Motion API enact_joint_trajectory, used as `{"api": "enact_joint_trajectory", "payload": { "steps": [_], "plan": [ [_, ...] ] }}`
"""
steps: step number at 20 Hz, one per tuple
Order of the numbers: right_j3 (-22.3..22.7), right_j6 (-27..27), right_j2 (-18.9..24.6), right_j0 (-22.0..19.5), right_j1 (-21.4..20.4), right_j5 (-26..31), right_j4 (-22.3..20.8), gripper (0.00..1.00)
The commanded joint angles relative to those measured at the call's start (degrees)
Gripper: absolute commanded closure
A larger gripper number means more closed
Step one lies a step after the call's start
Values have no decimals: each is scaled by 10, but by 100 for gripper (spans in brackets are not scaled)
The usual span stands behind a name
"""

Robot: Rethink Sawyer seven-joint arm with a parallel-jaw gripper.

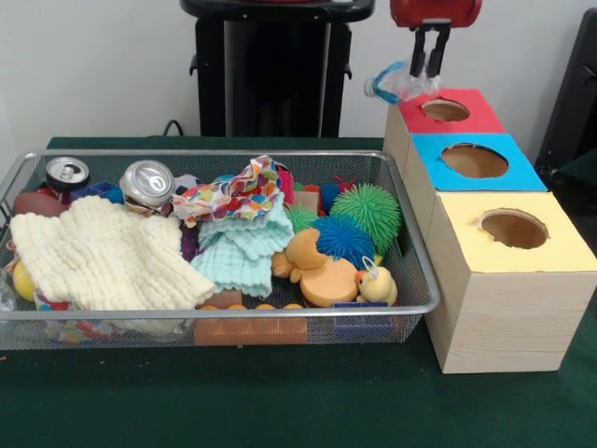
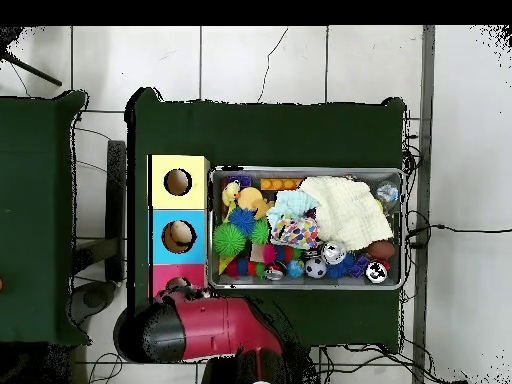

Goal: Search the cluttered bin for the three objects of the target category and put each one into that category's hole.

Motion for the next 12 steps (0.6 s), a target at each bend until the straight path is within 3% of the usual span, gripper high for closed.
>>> {"api": "enact_joint_trajectory", "payload": {
  "steps": [1, 8, 12],
  "plan": [
    [-81, 78, -14, -7, -61, 195, 22, 100],
    [-125, 35, -5, -22, -97, 291, -9, 100],
    [-131, 36, 6, -30, -91, 291, -1, 100]
  ]
}}
